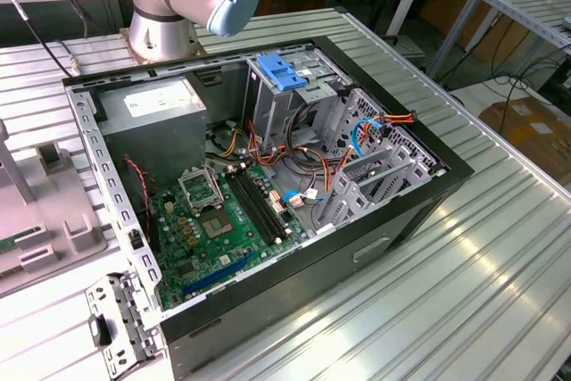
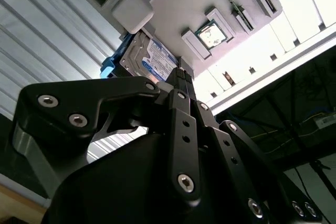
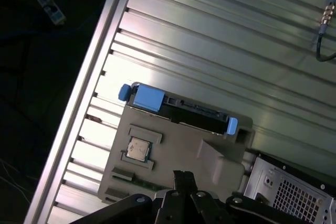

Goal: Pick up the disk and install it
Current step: 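Pick up the disk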

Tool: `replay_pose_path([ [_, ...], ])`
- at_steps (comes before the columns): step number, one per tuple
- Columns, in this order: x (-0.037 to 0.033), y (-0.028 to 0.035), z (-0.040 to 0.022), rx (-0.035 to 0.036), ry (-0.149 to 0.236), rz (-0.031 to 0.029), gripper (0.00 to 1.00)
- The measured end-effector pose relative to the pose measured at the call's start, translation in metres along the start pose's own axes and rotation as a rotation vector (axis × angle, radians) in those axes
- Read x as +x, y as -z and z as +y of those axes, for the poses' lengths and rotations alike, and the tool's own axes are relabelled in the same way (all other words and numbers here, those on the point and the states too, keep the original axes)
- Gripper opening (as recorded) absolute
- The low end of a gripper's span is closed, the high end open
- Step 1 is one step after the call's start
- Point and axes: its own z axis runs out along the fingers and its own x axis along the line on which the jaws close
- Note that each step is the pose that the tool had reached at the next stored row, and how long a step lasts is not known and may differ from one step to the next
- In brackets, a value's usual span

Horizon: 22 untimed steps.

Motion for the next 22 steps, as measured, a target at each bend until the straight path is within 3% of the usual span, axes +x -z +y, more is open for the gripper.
replay_pose_path([
  [22,0.0000,0.0000,0.0000,-0.0034,0.133,0.0036,0.11],
])
